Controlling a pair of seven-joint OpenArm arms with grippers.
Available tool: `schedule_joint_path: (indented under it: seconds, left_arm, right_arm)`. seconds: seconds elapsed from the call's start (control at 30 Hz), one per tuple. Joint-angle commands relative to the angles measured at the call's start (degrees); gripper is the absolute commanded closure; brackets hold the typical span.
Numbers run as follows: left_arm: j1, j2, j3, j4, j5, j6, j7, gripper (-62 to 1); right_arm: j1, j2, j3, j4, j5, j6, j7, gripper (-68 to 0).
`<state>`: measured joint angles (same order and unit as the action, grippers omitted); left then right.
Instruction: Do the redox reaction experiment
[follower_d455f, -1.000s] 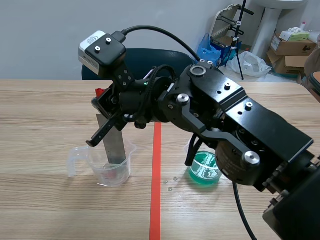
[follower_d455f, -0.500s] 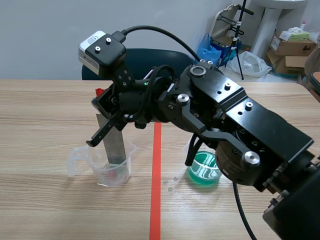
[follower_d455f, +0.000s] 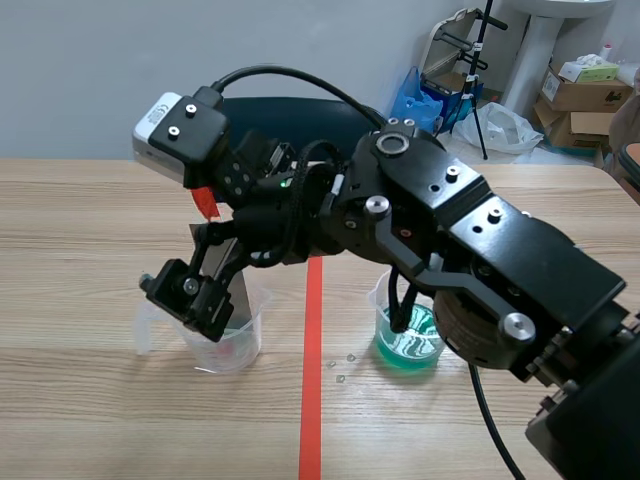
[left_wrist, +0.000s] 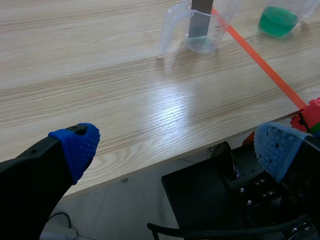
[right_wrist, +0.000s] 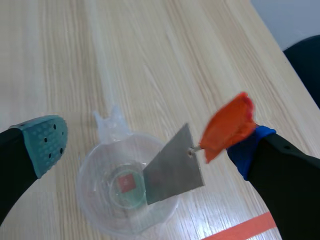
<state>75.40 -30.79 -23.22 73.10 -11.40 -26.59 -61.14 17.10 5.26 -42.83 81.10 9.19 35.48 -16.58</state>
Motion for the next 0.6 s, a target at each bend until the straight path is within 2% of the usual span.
schedule_joint_path:
  seconds: [0.0,0.13,0.23,0.57]
  left_arm:
    - [0.0,0.1,0.0,0.7,-0.2,-0.1,-0.8,-62.3]
    - [0.0,0.1,0.0,0.7,-0.2,-0.1,-0.8,-62.3]
    - [0.0,0.1,0.0,0.7,-0.2,-0.1,-0.8,-62.3]
    - [0.0,0.1,0.0,0.7,-0.2,-0.1,-0.8,-62.3]
  right_arm:
    - [0.7,0.0,0.0,0.4,0.4,0.8,0.9,-67.9]
    - [0.7,0.0,-0.8,0.4,0.4,2.7,0.9,-67.9]
    - [0.7,0.0,-1.9,0.4,0.4,5.2,0.9,-67.9]
    - [0.2,0.0,-3.7,0.4,0.4,5.1,0.9,-67.9]
